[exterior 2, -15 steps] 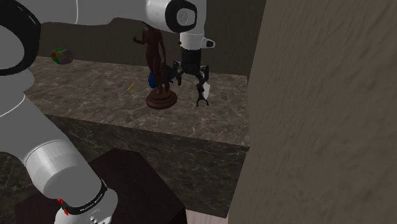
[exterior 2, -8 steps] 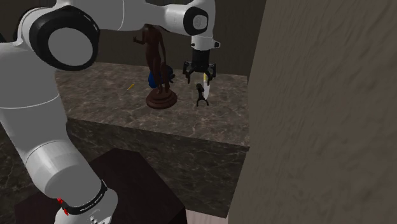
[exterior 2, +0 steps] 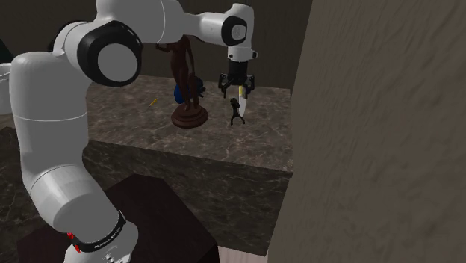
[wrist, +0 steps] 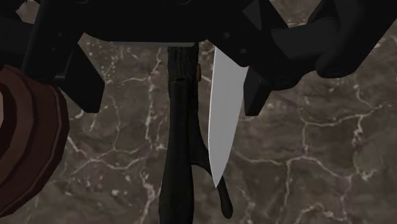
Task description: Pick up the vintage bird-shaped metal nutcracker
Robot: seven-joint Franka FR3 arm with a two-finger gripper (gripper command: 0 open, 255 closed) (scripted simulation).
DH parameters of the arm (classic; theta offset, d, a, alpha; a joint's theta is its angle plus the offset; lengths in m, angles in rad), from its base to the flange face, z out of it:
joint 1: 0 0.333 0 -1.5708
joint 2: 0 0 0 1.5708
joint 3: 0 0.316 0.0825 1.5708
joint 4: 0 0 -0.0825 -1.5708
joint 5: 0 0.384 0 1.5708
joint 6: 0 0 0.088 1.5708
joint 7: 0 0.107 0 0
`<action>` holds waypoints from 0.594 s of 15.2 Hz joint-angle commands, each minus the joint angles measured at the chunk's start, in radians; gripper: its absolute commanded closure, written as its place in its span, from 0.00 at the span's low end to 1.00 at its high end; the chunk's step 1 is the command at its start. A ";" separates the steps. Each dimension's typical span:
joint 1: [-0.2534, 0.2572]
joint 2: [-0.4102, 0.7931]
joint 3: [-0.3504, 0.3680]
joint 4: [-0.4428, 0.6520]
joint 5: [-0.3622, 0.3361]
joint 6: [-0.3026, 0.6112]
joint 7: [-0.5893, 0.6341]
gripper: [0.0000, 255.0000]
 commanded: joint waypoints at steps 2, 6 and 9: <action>0.007 0.019 -0.004 -0.037 -0.009 0.040 0.000 0.00; 0.042 0.018 -0.036 -0.066 0.004 0.067 0.000 1.00; 0.053 -0.011 -0.031 -0.095 0.003 0.073 0.014 1.00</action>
